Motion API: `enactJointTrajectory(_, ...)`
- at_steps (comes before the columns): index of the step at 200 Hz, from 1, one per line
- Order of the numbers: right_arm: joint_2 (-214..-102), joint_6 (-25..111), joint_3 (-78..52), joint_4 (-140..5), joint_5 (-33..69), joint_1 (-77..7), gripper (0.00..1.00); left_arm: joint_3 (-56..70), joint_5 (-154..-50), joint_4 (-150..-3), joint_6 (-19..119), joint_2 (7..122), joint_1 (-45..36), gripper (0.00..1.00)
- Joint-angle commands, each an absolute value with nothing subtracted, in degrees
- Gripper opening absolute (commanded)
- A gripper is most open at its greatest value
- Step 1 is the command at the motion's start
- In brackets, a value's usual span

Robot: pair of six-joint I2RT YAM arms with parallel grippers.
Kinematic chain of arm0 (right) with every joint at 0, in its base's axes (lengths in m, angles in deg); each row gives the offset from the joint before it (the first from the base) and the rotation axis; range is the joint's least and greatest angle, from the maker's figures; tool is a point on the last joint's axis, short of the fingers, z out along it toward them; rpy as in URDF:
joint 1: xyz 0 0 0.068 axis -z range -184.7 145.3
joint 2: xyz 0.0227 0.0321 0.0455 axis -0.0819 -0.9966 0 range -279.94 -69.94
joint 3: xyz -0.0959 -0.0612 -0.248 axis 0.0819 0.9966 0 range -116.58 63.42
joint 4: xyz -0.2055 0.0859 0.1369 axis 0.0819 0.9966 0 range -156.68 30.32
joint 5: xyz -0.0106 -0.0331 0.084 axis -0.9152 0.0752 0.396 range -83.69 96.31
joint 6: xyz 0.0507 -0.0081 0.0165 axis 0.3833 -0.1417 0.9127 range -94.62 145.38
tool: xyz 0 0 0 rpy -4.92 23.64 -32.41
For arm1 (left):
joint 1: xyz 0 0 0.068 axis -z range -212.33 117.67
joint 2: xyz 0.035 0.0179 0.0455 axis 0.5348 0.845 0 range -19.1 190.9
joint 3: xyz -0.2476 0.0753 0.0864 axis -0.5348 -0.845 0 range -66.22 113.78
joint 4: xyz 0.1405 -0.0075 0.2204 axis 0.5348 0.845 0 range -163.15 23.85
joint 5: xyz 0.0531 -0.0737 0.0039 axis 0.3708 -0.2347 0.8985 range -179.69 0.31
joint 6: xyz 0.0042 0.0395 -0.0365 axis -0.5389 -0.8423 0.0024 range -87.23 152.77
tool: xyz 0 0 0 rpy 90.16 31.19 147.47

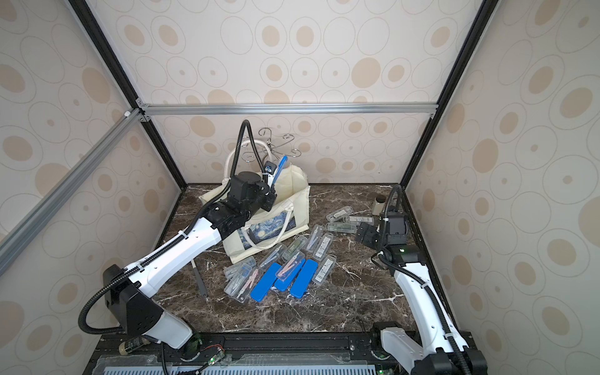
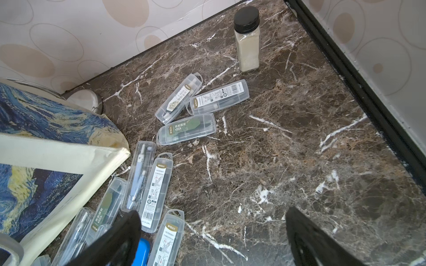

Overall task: Put the compass set into the canvas bag
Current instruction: Place the compass set in the canvas bag.

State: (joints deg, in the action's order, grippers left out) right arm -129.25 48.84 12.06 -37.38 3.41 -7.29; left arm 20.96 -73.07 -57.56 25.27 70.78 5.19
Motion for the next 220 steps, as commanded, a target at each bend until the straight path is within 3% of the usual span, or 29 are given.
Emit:
enactJointTrajectory(1, -130.0, 48.75, 12.93, -38.21, 4.63, -7.12, 1.0, 22.66, -68.04, -53.29, 16.84, 72.51, 4.63, 0.23)
enactJointTrajectory(46, -129.8, 48.4, 13.84, -38.24, 4.73, -7.15, 1.0, 23.71, -64.84, -50.34, 7.77, 77.55, 2.27, 0.22)
enactJointTrajectory(148, -128.52, 48.76, 15.4, -38.69, 5.16, -7.16, 1.0, 24.73, -62.39, -48.98, 5.61, 84.23, 0.58, 0.26)
enactJointTrajectory(180, -128.54, 48.95, 15.58, -38.76, 5.73, -7.18, 1.0, 25.52, -62.33, -49.93, 6.7, 83.27, 0.58, 0.44)
enactJointTrajectory(193, -128.56, 48.93, 15.61, -38.75, 5.91, -7.11, 1.0, 25.69, -62.88, -50.22, 7.02, 82.56, 0.57, 0.45)
enactJointTrajectory(220, -128.78, 48.89, 15.6, -38.45, 6.11, -7.16, 1.0, 25.64, -64.14, -51.71, 8.35, 80.5, 0.57, 0.64)
